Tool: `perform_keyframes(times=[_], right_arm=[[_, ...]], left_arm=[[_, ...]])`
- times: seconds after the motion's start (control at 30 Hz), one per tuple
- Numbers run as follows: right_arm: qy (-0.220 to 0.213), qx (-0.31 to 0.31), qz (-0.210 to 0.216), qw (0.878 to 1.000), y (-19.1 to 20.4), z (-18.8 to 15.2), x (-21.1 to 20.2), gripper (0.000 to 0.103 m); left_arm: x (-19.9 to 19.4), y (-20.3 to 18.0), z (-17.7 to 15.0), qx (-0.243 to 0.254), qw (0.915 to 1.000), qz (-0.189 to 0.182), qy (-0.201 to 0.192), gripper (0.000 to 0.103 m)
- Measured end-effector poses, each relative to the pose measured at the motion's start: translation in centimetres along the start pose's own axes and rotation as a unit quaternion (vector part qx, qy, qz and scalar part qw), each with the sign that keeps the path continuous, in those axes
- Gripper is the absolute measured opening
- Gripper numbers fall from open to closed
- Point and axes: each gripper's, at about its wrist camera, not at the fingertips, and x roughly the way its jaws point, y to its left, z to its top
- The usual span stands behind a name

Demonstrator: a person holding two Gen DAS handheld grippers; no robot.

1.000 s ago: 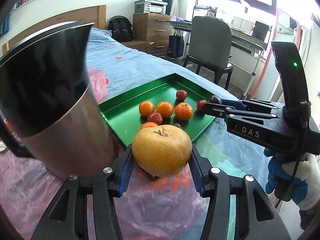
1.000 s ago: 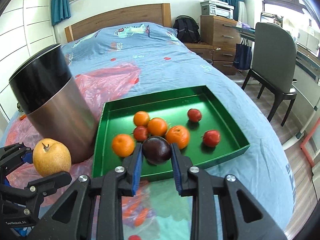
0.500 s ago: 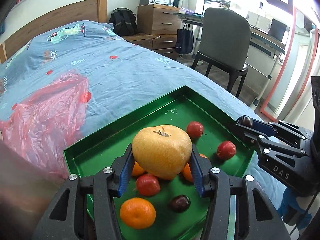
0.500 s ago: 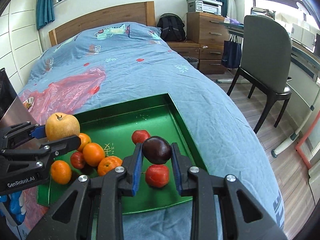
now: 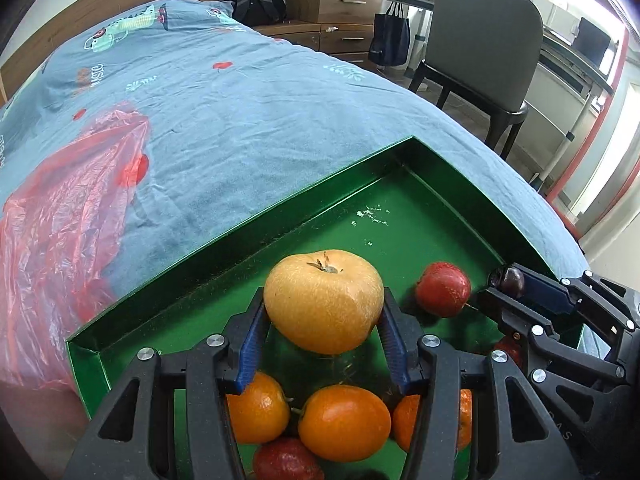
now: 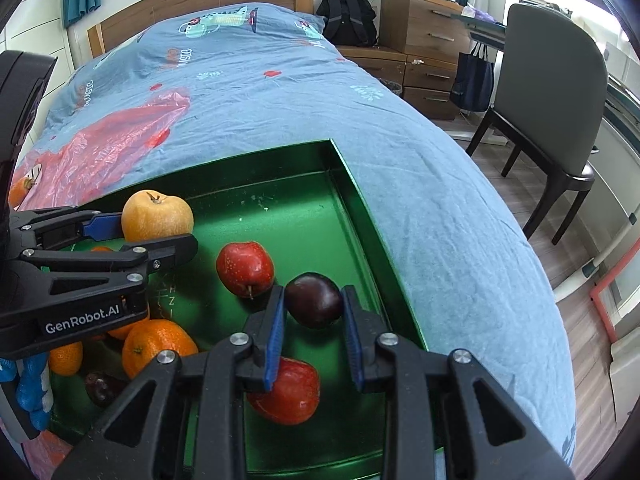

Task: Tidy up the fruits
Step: 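Lower the pear and plum into the tray and open both tools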

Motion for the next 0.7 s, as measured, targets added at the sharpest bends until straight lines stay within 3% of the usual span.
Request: perform_keyframes(times=[0.6, 0.7], right_arm=[[0.017, 0.0, -0.008, 1.0, 0.05, -0.38, 0.75, 0.05], [0.022, -0.001, -0.01, 1.0, 0.17, -0.31, 0.64, 0.066]], left_arm=[[0.19, -0.4, 0.14, 0.003, 1.0, -0.003, 0.008, 0.047], [-0.36, -0.17, 0.25, 0.002, 1.0, -0.001, 0.0, 0.048]])
